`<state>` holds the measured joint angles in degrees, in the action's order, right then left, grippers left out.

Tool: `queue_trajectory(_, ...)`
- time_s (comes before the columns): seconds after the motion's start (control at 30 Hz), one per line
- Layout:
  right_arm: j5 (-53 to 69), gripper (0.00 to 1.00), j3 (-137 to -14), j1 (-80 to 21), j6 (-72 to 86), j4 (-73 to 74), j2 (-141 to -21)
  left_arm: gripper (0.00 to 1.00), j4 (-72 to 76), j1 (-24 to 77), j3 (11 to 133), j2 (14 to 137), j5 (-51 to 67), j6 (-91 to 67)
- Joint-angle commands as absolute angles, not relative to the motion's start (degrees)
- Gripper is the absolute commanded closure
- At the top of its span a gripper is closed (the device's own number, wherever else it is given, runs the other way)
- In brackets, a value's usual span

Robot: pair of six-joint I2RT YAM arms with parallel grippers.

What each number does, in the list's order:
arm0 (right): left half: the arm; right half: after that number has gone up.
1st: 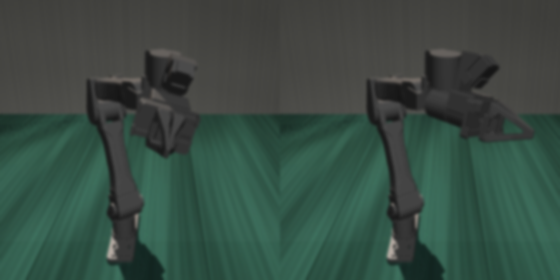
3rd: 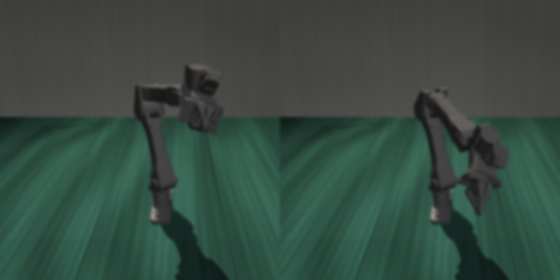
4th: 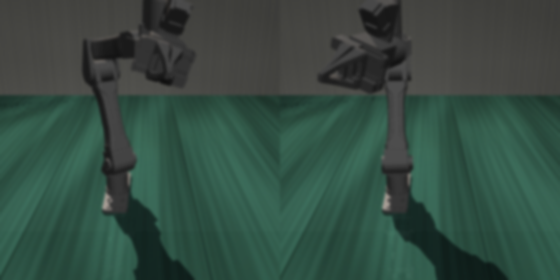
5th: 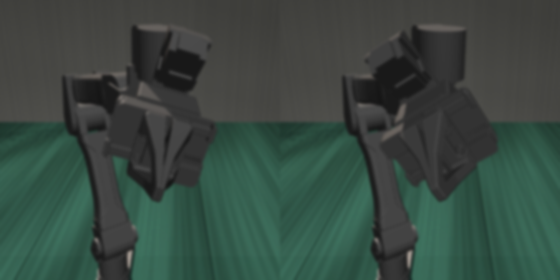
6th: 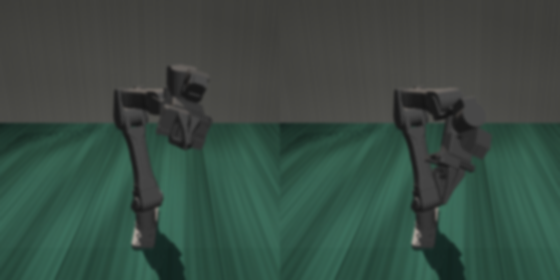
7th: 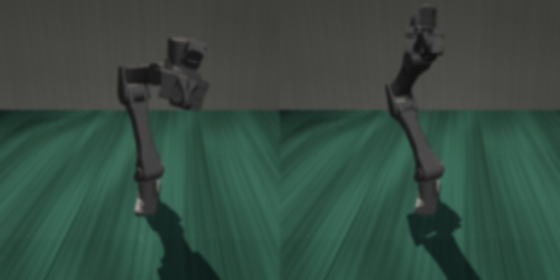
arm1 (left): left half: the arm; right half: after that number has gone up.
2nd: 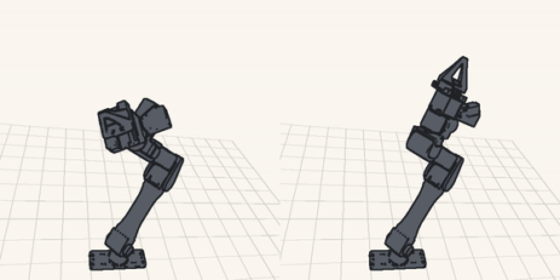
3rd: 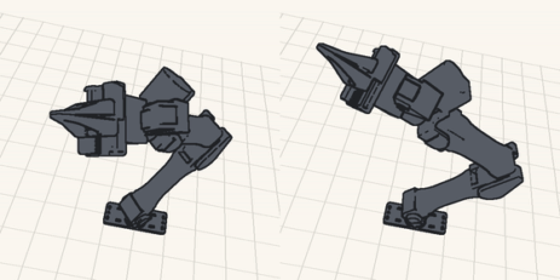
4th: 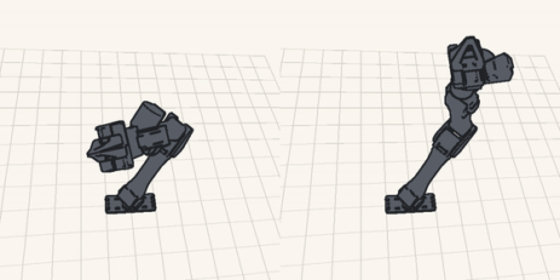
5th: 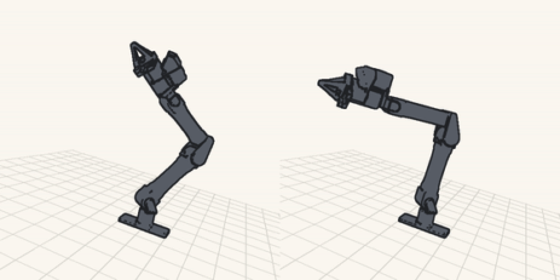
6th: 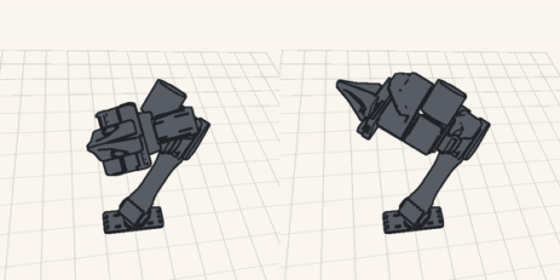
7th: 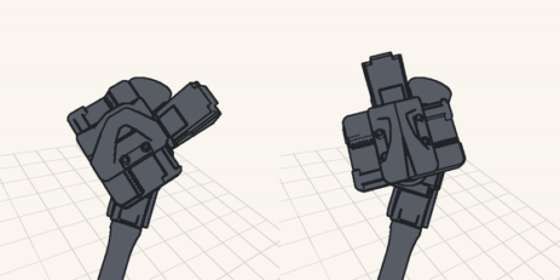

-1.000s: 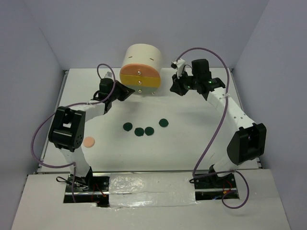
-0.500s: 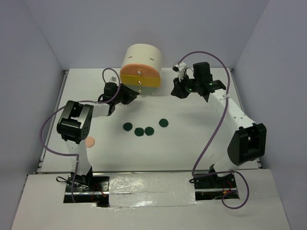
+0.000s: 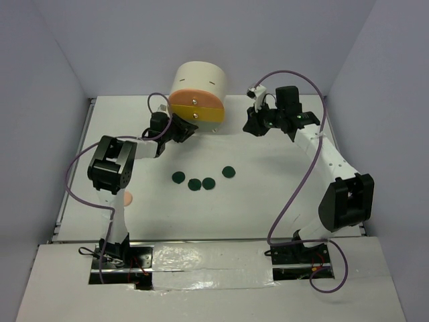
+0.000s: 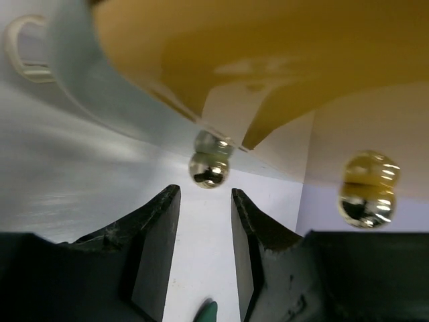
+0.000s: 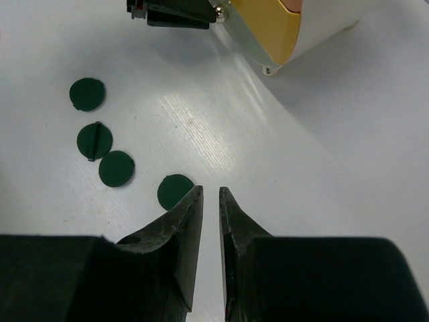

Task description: Organize the makeup

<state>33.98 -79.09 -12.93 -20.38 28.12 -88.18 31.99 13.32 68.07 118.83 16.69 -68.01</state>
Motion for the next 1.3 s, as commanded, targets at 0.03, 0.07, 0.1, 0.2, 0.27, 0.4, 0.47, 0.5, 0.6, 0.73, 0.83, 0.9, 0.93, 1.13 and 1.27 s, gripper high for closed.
queue_trajectory(0.03,35.4,0.77,-79.2,-12.0,-20.0,26.4,-85.4,0.51,34.6,13.7,70.5,121.2,15.6,-70.0)
queue_trajectory(0.07,35.5,0.77,-79.2,-11.9,-20.0,26.5,-85.4,0.51,34.3,13.9,71.2,121.4,15.3,-70.2)
queue_trajectory(0.1,35.4,0.77,-79.3,-12.0,-20.0,26.5,-85.5,0.51,34.1,14.0,71.5,121.6,15.0,-70.4)
queue_trajectory(0.2,35.6,0.77,-79.2,-11.7,-20.0,26.5,-85.3,0.51,34.8,14.3,72.7,122.5,14.1,-71.5)
queue_trajectory(0.27,35.6,0.77,-79.2,-11.5,-20.0,26.5,-85.3,0.51,35.2,14.5,73.3,123.1,13.4,-72.2)
queue_trajectory(0.4,35.9,0.77,-78.7,-11.2,-19.8,26.5,-85.1,0.52,34.6,14.6,74.3,123.8,12.6,-72.6)
queue_trajectory(0.47,35.9,0.76,-78.5,-11.2,-19.7,26.4,-85.0,0.53,34.0,14.6,74.6,124.3,12.1,-72.9)
queue_trajectory(0.5,35.9,0.76,-78.5,-11.2,-19.7,26.3,-85.0,0.55,33.8,14.6,74.6,124.5,12.0,-73.0)
queue_trajectory(0.6,36.0,0.76,-78.2,-11.1,-19.6,26.3,-84.8,0.64,34.2,14.6,74.1,124.9,11.7,-73.7)
queue_trajectory(0.73,36.8,0.76,-77.7,-11.1,-19.8,26.7,-84.8,0.76,35.3,14.8,72.9,124.5,11.9,-73.8)
queue_trajectory(0.83,38.3,0.76,-76.7,-11.2,-20.2,27.4,-84.9,0.81,37.4,14.9,70.1,122.5,12.4,-73.7)
queue_trajectory(0.9,39.4,0.75,-76.4,-11.2,-20.9,28.5,-85.3,0.82,38.4,15.1,67.2,121.2,13.1,-73.0)
queue_trajectory(0.93,40.6,0.74,-76.0,-11.2,-21.3,30.0,-85.5,0.83,39.4,15.2,66.1,119.5,13.3,-72.8)
queue_trajectory(1.13,42.9,0.64,-73.3,-11.8,-24.2,33.8,-87.5,0.83,43.9,16.3,54.9,112.1,14.8,-71.7)
queue_trajectory(1.27,43.0,0.58,-71.4,-12.7,-25.3,34.6,-88.3,0.83,45.5,17.2,48.3,108.6,14.5,-71.9)
